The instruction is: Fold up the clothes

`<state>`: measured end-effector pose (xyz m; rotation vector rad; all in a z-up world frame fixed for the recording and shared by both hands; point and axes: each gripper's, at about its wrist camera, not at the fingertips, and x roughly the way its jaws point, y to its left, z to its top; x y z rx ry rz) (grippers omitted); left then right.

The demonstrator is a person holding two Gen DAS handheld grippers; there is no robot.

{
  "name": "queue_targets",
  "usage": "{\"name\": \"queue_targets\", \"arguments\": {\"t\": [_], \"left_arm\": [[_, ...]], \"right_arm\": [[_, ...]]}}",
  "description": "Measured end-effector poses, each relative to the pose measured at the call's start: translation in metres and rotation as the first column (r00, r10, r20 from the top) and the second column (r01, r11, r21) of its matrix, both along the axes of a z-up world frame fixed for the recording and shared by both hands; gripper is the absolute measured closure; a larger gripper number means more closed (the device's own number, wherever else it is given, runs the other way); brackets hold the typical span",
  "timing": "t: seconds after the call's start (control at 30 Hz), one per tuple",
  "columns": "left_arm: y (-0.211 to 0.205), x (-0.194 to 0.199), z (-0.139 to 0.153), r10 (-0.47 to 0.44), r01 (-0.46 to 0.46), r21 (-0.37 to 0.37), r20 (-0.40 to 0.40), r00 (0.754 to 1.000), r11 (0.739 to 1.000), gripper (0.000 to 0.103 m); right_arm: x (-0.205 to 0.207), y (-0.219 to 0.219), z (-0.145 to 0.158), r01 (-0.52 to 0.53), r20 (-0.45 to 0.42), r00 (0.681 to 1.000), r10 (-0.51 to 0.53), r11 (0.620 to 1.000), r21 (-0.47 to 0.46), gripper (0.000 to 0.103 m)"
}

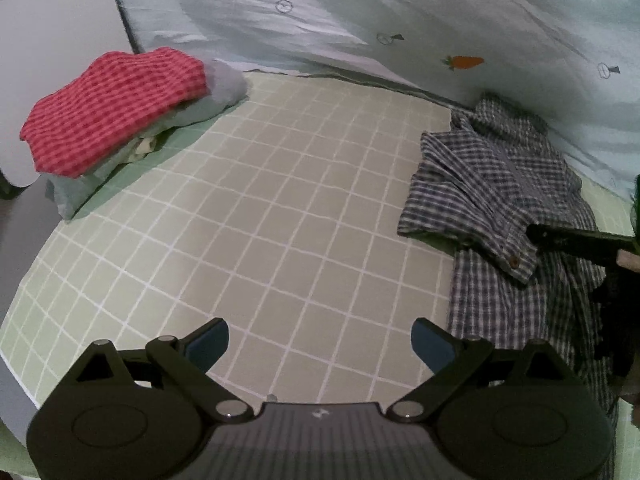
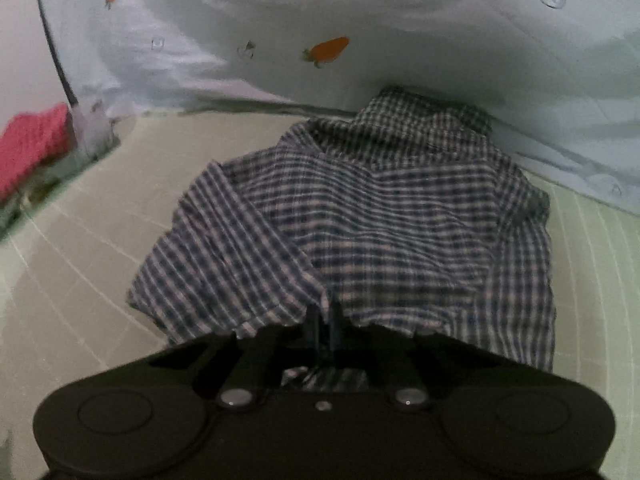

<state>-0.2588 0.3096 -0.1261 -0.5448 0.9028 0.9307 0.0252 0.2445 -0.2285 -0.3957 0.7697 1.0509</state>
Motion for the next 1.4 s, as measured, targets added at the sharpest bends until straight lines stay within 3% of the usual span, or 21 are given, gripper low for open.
{"name": "queue_targets", "arguments": {"t": [0.23,0.5,0.83,1.17,1.4], "left_arm": [[-0.001,0.003,0.004,-0.032,0.032,0.015,0.011,0.999,0.999,0.006],[-0.012,-0.004,0.015,-0.068,0.066,0.041,0.047,0.997,0.997,0.006],[-0.033,-0.013,0.013,-0.129,0.127,0.028,0.078,0.989,0.991,0.005],[-0.06,-0.011,0.003,-0.272,0.273,0.003,0.07,0.96,0.962,0.005],[-0.074,-0.008,-0.012,-0.317,0.318,-0.039,0.035,0.948,0.947,0.005]], "right_arm": [[-0.017,-0.037,0.027,0.043,-0.03,0.999,-0.04,0.995,0.093,0.099],[-0.041,-0.099,0.046,0.179,-0.163,0.975,-0.149,0.967,0.184,0.099],[-0.07,-0.207,0.046,0.422,-0.363,0.876,-0.317,0.868,0.26,0.1],[-0.107,-0.284,0.009,0.596,-0.439,0.759,-0.48,0.785,0.172,0.1],[-0.114,-0.302,-0.009,0.628,-0.453,0.72,-0.525,0.771,0.105,0.1]]}}
